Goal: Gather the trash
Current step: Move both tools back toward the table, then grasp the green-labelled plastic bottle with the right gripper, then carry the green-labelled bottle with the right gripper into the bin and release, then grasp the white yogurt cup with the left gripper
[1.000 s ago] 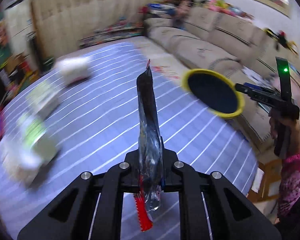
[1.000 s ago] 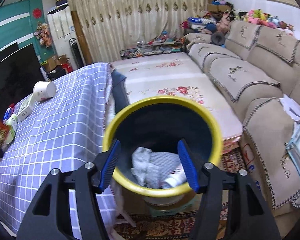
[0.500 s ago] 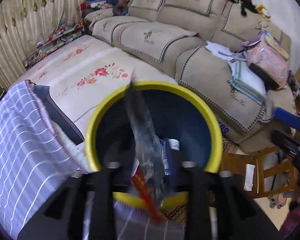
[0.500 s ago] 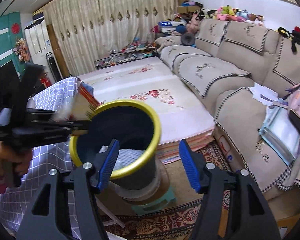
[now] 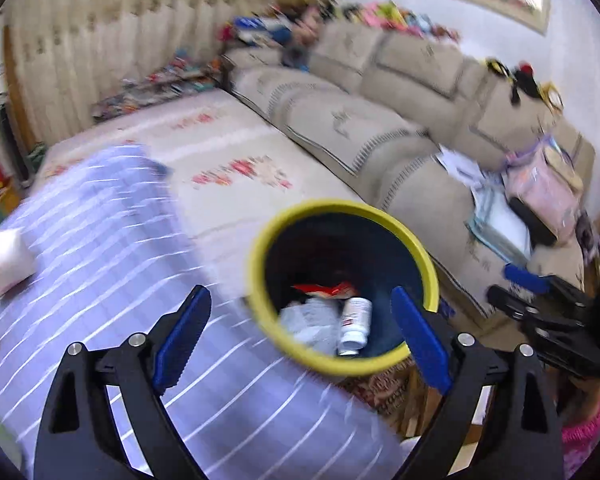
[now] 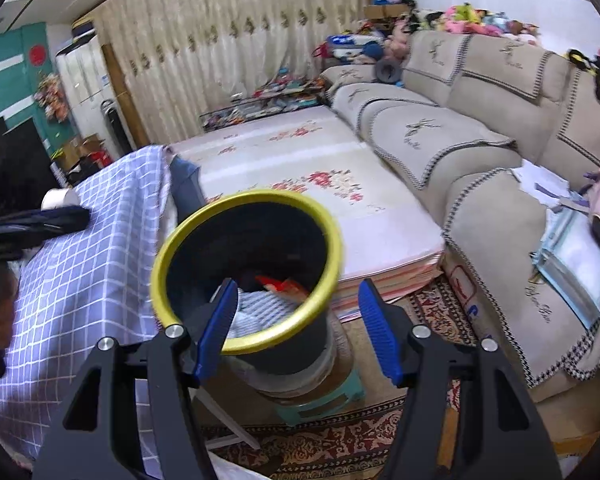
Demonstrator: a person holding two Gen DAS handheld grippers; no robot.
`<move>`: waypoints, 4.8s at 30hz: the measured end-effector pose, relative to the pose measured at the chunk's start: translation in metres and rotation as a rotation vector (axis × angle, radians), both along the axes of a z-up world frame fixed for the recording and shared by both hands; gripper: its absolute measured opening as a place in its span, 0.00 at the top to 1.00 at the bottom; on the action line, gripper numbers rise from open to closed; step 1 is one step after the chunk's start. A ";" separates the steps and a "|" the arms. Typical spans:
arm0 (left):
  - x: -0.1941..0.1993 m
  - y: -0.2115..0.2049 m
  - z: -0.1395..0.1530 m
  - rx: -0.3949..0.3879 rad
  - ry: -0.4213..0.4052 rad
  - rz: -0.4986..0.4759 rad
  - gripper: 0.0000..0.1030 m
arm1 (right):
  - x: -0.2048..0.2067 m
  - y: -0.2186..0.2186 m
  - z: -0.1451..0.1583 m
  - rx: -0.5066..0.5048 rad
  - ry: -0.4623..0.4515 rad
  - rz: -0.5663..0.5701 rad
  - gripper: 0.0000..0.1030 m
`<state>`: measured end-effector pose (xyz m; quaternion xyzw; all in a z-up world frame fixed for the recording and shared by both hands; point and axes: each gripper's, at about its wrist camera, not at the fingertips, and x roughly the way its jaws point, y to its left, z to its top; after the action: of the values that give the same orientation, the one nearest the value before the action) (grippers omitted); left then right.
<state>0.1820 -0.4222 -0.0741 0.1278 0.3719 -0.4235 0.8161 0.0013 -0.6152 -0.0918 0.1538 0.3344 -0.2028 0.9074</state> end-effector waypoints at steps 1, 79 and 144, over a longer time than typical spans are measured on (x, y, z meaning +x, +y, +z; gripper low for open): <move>-0.004 0.023 0.008 -0.012 -0.016 0.036 0.11 | 0.008 0.007 0.000 -0.001 0.005 0.025 0.42; -0.057 0.403 0.004 -0.070 -0.043 0.731 0.07 | 0.184 0.317 0.067 0.028 -0.106 0.834 0.52; 0.082 0.356 -0.054 0.063 0.082 0.856 0.45 | 0.140 0.041 -0.030 0.006 0.067 0.143 0.46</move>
<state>0.2641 -0.0665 -0.1280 -0.0299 0.4362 -0.0401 0.8984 0.1412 -0.5740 -0.1218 0.1251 0.3754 -0.1415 0.9074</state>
